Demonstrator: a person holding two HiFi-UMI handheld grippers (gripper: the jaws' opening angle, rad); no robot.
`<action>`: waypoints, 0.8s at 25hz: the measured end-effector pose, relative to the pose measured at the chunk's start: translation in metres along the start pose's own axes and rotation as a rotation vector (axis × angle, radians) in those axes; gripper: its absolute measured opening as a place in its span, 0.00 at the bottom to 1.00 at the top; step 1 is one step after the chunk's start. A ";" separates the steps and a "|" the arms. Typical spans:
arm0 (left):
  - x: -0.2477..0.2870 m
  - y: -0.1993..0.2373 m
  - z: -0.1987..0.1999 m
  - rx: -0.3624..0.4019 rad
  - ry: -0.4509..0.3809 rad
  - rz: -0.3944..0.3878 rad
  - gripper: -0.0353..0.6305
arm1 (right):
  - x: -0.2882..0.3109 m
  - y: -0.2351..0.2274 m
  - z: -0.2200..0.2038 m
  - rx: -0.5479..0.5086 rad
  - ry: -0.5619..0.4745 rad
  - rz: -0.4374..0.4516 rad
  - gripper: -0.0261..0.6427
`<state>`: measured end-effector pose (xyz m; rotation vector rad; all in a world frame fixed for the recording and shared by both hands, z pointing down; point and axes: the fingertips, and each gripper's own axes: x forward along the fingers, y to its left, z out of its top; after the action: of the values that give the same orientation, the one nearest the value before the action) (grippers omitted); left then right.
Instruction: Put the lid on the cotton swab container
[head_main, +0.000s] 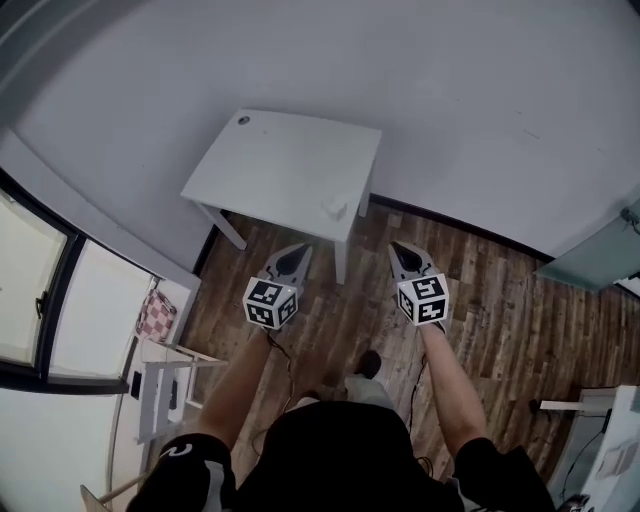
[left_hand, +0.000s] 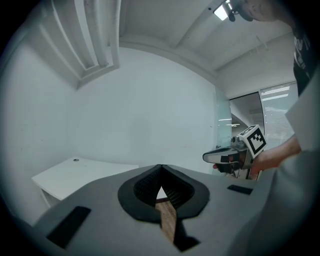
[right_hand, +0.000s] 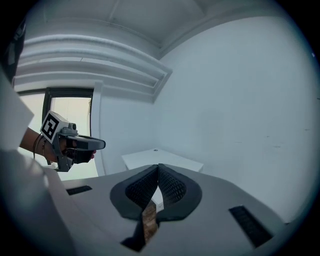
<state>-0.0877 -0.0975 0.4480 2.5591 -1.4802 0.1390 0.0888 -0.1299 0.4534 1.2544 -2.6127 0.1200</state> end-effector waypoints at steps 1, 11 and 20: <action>0.006 0.001 0.000 -0.002 0.002 0.011 0.09 | 0.005 -0.005 0.000 -0.003 0.000 0.015 0.06; 0.037 0.007 -0.003 -0.051 -0.004 0.109 0.09 | 0.041 -0.039 -0.002 -0.011 -0.011 0.118 0.06; 0.050 0.020 -0.009 -0.069 0.000 0.154 0.09 | 0.063 -0.046 -0.007 0.007 -0.011 0.158 0.06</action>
<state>-0.0805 -0.1477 0.4675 2.3910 -1.6521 0.1067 0.0877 -0.2054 0.4742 1.0523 -2.7203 0.1512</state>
